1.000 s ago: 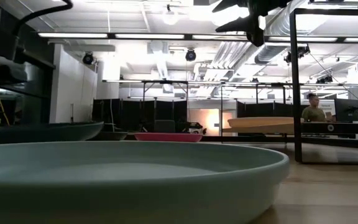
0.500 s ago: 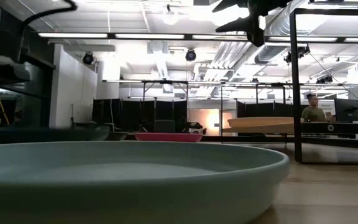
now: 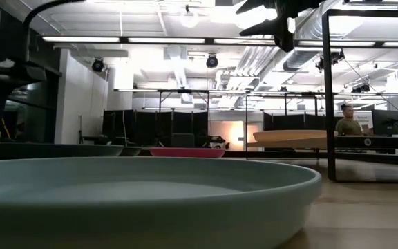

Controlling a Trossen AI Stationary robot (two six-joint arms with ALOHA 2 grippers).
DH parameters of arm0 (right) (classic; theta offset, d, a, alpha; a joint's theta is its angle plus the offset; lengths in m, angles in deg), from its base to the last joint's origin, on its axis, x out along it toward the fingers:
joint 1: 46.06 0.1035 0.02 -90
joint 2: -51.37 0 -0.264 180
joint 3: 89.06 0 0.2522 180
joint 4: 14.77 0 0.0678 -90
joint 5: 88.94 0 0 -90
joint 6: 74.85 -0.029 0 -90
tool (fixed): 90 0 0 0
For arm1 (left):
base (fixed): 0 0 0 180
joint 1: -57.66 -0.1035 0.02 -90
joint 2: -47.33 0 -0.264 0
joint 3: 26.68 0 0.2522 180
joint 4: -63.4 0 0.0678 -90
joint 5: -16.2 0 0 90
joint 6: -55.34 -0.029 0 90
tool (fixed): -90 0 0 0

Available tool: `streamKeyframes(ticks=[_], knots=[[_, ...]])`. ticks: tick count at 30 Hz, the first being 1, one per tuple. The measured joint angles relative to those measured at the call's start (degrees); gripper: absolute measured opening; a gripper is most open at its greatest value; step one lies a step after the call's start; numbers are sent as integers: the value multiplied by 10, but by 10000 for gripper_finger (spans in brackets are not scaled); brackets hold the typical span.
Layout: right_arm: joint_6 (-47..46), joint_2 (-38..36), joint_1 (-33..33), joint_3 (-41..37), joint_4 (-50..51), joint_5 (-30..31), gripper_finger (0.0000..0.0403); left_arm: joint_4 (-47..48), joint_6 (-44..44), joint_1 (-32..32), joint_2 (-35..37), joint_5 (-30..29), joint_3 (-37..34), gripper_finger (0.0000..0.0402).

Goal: Place and stack plates onto a shelf
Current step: Put the dark green plate on the shelf

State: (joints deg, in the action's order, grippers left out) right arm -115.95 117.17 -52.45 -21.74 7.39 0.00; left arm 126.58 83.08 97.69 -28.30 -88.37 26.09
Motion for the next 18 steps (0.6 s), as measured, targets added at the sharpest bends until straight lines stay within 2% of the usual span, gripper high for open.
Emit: streamKeyframes(ticks=[3,10,13,17,18], knots=[[0,0,0,0,0,0,172,-18,5,0,0,16,-10,136],[0,0,0,0,0,0,172,-54,5,-7,0,11,-34,127],[-5,0,0,0,0,0,172,-57,5,-17,0,12,-28,94],[-7,0,0,0,0,0,172,-56,-4,-34,0,25,-19,19],[-10,0,0,0,0,0,172,-54,-4,-40,0,29,-16,10]])
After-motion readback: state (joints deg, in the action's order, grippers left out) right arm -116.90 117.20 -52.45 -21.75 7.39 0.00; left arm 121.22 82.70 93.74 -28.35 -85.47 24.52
